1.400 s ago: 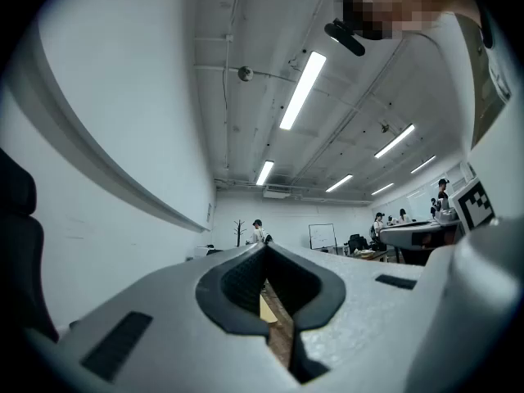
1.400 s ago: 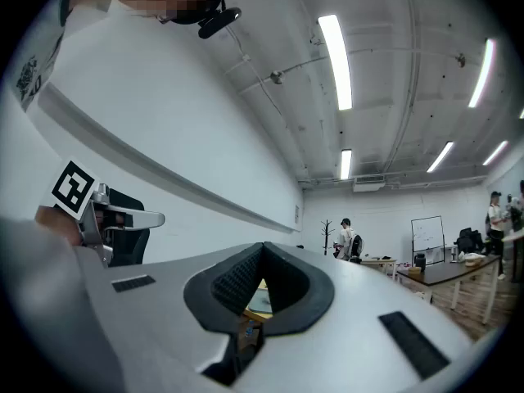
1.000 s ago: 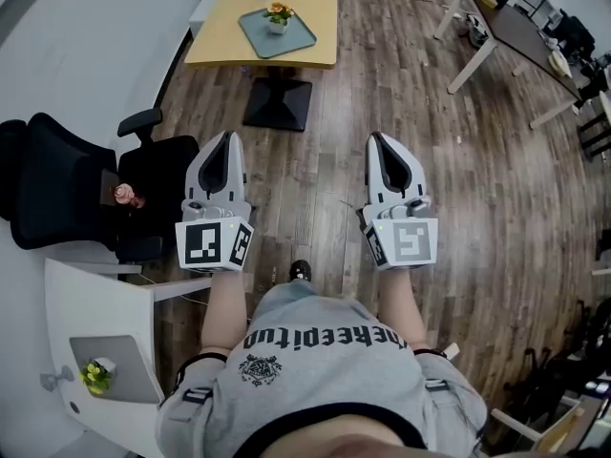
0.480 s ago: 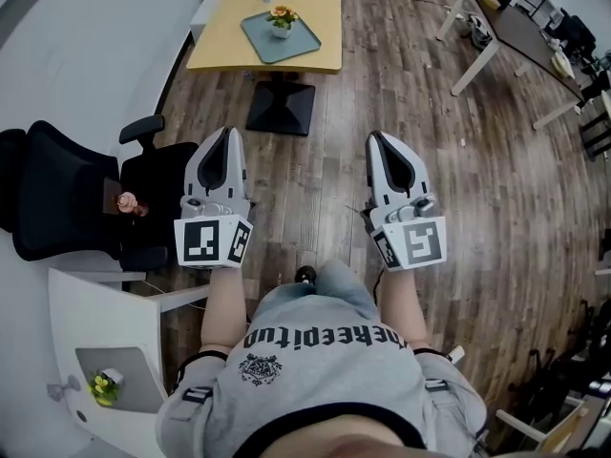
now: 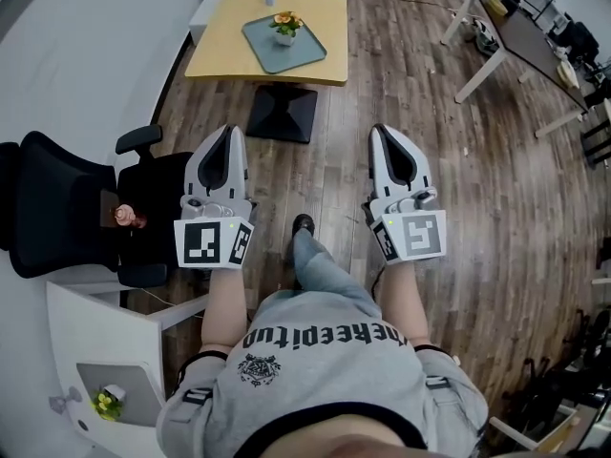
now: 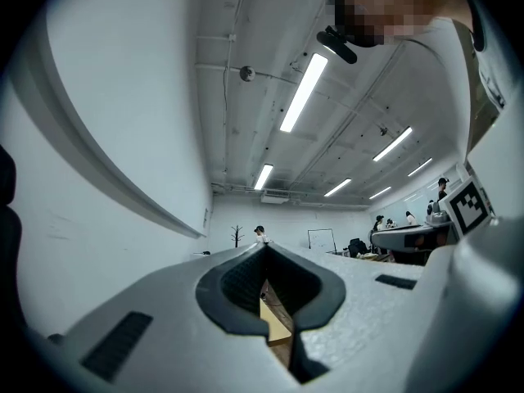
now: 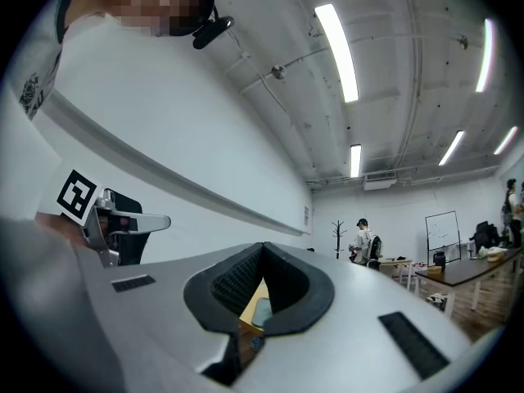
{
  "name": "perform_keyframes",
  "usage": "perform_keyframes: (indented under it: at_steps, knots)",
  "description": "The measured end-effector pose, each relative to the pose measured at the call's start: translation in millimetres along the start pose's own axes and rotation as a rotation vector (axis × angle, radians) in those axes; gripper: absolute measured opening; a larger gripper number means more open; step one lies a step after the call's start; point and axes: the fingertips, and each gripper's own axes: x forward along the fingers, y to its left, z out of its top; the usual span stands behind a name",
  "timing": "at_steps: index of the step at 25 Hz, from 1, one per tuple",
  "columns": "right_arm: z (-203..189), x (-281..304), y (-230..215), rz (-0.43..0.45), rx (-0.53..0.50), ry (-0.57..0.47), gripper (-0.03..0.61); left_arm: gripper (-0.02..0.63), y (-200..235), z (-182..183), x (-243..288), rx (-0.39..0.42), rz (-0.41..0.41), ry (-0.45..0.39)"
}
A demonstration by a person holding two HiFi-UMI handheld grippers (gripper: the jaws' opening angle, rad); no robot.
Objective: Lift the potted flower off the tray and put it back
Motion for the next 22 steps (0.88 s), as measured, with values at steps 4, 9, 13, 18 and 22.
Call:
perform_keyframes:
  at_steps: [4, 9, 13, 18, 22]
  knots:
    - [-7.8, 50.6, -15.8, 0.006, -0.003, -0.008, 0.002, 0.003, 27.1, -6.2, 44.2, -0.001, 0.013, 0.002]
    - [-12.8, 112.5, -37.6, 0.022, 0.0, -0.021, 0.002, 0.003, 55.6, -8.8, 98.9, 0.019, 0.028, -0.006]
    - [-18.4, 155.6, -54.1, 0.037, 0.002, -0.024, 0.002, 0.003, 74.8, -15.1, 137.7, 0.028, 0.043, 0.001]
    - [-25.0, 199.4, -70.1, 0.054, 0.007, -0.039, 0.002, 0.003, 92.5, -22.1, 177.3, 0.039, 0.052, 0.004]
    - [-31.8, 230.2, -84.6, 0.06, 0.009, -0.049, 0.002, 0.003, 104.2, -28.6, 208.1, 0.049, 0.056, -0.001]
